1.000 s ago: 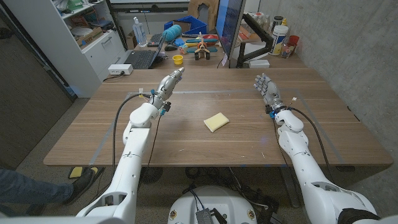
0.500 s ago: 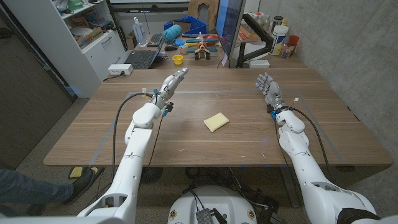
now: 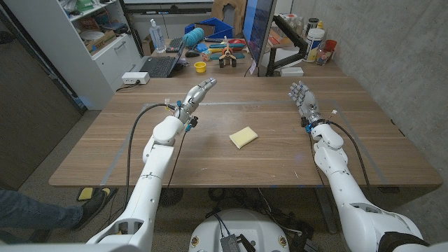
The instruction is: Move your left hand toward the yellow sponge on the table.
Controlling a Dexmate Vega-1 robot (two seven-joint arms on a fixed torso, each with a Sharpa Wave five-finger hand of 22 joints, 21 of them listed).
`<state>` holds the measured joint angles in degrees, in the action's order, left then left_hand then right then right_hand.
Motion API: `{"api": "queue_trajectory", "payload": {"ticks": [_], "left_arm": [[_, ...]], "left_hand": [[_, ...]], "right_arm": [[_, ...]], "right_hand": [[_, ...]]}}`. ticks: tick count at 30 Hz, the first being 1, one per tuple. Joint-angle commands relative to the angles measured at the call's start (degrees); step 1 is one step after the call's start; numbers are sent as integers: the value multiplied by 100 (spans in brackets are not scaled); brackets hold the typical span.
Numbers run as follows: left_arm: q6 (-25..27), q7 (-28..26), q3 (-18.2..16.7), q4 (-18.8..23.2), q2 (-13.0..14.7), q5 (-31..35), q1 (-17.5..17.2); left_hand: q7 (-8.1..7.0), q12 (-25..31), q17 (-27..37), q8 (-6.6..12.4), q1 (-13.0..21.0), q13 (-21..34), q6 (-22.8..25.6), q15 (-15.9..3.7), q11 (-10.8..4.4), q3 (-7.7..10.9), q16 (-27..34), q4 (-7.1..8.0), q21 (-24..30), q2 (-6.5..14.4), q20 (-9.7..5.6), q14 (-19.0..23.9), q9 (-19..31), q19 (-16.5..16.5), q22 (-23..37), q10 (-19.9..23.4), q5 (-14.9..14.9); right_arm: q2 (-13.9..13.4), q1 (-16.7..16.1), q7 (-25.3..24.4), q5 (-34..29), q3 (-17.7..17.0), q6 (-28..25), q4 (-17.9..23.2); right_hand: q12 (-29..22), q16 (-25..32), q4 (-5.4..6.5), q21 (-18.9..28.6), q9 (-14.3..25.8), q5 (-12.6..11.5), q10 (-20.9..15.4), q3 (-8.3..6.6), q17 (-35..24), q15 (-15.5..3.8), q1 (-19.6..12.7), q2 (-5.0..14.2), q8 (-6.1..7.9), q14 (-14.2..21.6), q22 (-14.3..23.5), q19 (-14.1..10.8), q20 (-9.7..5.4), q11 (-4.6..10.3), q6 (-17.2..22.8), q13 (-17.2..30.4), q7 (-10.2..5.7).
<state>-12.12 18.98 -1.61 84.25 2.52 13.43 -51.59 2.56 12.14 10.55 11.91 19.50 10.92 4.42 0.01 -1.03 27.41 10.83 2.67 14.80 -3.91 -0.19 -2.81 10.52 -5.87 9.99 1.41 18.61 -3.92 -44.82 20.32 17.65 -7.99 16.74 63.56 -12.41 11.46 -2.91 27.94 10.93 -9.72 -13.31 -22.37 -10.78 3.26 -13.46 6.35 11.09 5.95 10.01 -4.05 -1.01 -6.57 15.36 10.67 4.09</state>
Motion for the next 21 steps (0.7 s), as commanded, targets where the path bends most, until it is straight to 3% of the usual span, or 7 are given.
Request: {"api": "queue_trajectory", "payload": {"ticks": [1, 21], "left_arm": [[-44, 52, 106, -72, 55, 115, 48], [-80, 125, 339, -104, 107, 295, 39]], "left_hand": [[9, 23, 6, 23, 80, 18, 47, -3, -1, 9, 38, -15, -9, -11, 41, 9, 33, -2, 31, 32, -19], [13, 19, 6, 27, 118, 19, 106, -12, -4, 4, 33, -34, -45, 6, 56, 30, 35, 18, 33, 57, -30]], "right_arm": [[33, 103, 19, -38, -14, 61, -168], [42, 111, 21, -89, -22, 58, -128]], "right_hand": [[-25, 27, -16, -44, 13, -27, -52, 20, -25, -22, -19, 47, 21, 50, 8, -41, -12, 7, 29, 13, -34], [-20, 25, -21, -78, 12, -28, -46, 33, -24, -25, -21, 53, 21, 58, 10, -54, -14, 18, 33, 13, -39]]}}
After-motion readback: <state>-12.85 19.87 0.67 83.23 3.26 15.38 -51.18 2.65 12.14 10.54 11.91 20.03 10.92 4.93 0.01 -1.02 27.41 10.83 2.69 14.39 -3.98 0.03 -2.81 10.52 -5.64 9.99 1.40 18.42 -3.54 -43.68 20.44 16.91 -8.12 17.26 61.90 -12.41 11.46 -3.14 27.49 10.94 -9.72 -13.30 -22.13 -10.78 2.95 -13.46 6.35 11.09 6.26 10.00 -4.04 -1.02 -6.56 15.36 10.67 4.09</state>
